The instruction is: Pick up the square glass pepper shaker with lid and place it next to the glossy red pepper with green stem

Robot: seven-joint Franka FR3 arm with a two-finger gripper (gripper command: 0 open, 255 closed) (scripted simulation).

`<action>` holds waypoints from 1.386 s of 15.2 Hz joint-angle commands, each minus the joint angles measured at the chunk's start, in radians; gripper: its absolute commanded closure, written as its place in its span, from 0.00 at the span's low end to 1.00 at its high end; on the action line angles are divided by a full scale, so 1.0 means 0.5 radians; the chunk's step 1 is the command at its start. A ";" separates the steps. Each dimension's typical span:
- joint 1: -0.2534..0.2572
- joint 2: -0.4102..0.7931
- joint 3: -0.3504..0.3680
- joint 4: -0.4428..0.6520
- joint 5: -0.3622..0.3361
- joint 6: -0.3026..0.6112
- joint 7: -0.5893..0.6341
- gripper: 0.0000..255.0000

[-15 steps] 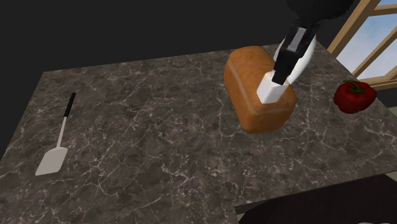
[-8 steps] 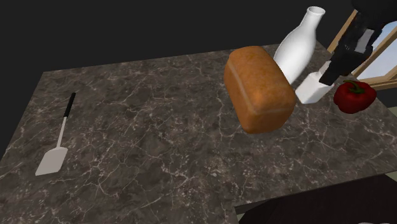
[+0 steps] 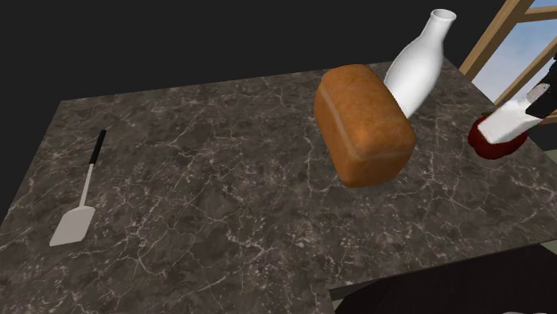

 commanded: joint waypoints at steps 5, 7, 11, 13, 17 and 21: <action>-0.145 -0.203 -0.237 -0.087 -0.198 -0.091 -0.277 1.00; -0.194 -0.250 -0.320 -0.095 -0.268 -0.117 -0.371 1.00; -0.306 -0.318 -0.528 -0.075 -0.442 -0.164 -0.604 1.00; -0.312 -0.326 -0.543 -0.131 -0.457 -0.116 -0.600 1.00; -0.326 -0.336 -0.574 -0.240 -0.488 -0.018 -0.592 1.00; -0.340 -0.337 -0.608 -0.344 -0.521 0.085 -0.584 1.00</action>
